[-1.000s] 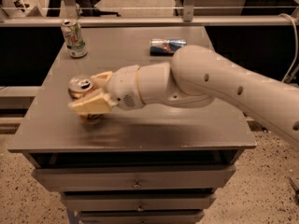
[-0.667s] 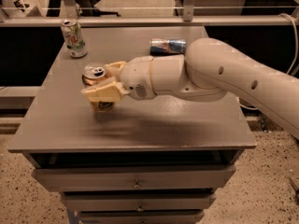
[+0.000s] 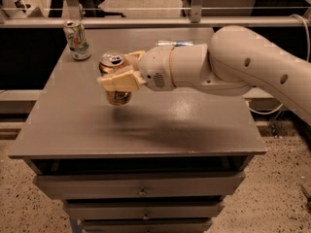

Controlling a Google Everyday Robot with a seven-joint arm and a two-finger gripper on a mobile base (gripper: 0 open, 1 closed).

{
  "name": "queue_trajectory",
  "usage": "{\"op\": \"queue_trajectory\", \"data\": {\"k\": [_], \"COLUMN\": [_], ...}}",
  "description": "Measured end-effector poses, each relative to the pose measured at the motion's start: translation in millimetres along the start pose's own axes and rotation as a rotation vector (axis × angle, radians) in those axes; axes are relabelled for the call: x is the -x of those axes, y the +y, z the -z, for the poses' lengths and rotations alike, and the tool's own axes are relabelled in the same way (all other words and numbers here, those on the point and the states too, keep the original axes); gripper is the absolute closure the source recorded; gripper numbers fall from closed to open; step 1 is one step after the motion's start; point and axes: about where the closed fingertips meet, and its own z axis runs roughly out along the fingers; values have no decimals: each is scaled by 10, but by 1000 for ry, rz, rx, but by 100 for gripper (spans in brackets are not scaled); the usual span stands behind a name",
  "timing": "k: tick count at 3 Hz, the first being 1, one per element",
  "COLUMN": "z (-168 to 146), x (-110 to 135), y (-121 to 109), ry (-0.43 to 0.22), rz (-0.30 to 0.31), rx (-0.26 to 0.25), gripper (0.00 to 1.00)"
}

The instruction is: Move orange can near 7up can

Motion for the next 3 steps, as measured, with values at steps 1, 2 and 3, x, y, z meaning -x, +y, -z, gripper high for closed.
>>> {"op": "queue_trajectory", "data": {"k": [1, 2, 3], "z": [-202, -534, -856], "x": [5, 33, 129], "y": [-269, -672, -1040], "ry": [-18, -30, -44], "rz": [10, 31, 66], "rx": [-20, -39, -50], "gripper": [100, 100, 100]}}
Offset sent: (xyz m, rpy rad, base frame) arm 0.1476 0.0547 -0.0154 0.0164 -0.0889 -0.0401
